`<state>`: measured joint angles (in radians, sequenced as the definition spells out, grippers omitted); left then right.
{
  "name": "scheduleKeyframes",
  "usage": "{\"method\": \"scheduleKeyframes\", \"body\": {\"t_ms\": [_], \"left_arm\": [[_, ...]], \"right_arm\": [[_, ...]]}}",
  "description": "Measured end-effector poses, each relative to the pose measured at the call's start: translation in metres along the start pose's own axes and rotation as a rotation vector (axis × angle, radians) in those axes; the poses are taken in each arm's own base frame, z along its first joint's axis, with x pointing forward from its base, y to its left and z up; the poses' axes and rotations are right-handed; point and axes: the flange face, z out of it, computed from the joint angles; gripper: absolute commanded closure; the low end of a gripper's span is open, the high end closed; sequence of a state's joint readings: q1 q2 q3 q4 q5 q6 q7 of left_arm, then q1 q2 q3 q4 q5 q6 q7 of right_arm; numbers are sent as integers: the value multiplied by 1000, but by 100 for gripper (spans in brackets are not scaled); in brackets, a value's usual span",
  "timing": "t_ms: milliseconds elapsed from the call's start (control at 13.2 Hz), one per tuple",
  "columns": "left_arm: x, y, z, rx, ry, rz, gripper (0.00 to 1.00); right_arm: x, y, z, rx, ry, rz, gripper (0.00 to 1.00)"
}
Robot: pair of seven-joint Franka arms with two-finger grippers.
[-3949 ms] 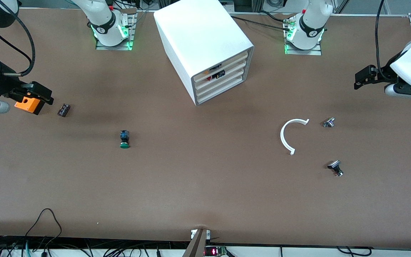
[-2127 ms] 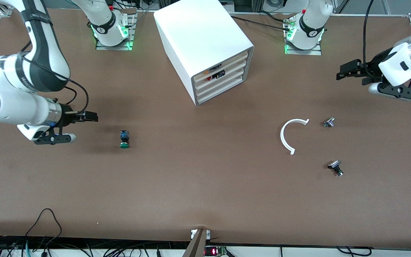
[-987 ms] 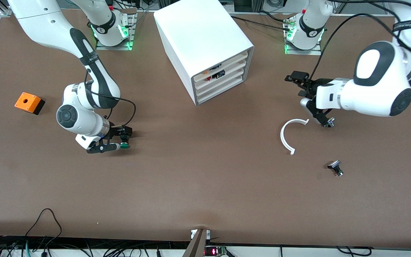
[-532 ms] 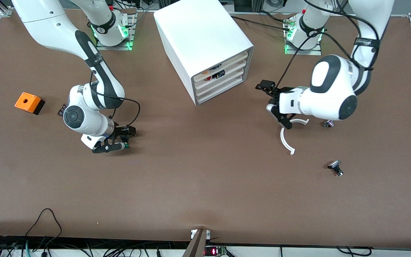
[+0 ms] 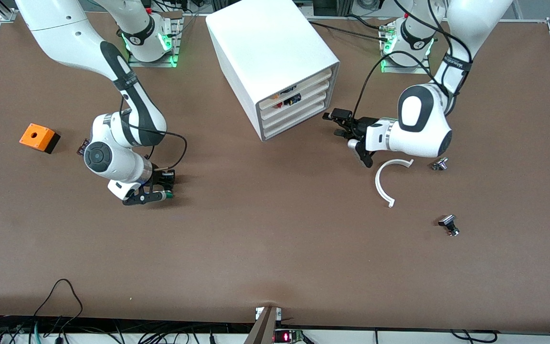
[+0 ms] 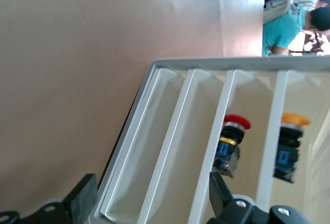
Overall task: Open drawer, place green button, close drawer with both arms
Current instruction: 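Grasp the green button with the right gripper while the left gripper reaches the drawer, then pull the drawer open with the left gripper while the right gripper lifts the button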
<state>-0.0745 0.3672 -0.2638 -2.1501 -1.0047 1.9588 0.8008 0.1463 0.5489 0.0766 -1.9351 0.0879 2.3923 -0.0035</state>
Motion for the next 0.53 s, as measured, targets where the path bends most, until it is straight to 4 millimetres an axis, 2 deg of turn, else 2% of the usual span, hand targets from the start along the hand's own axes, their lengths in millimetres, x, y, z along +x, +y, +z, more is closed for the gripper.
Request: {"method": "scheduleKeyframes", "body": {"t_ms": [152, 228, 380, 532], "left_arm": [[-4, -18, 16, -28, -12, 19, 51], [-5, -23, 21, -37, -16, 19, 56], [-6, -22, 34, -63, -22, 30, 58], [-12, -21, 51, -82, -45, 31, 58]], "right_arm": [[0, 0, 0, 0, 2, -1, 100], [2, 0, -2, 0, 6, -1, 100], [7, -3, -11, 2, -2, -2, 100], [19, -7, -35, 7, -28, 20, 100]]}}
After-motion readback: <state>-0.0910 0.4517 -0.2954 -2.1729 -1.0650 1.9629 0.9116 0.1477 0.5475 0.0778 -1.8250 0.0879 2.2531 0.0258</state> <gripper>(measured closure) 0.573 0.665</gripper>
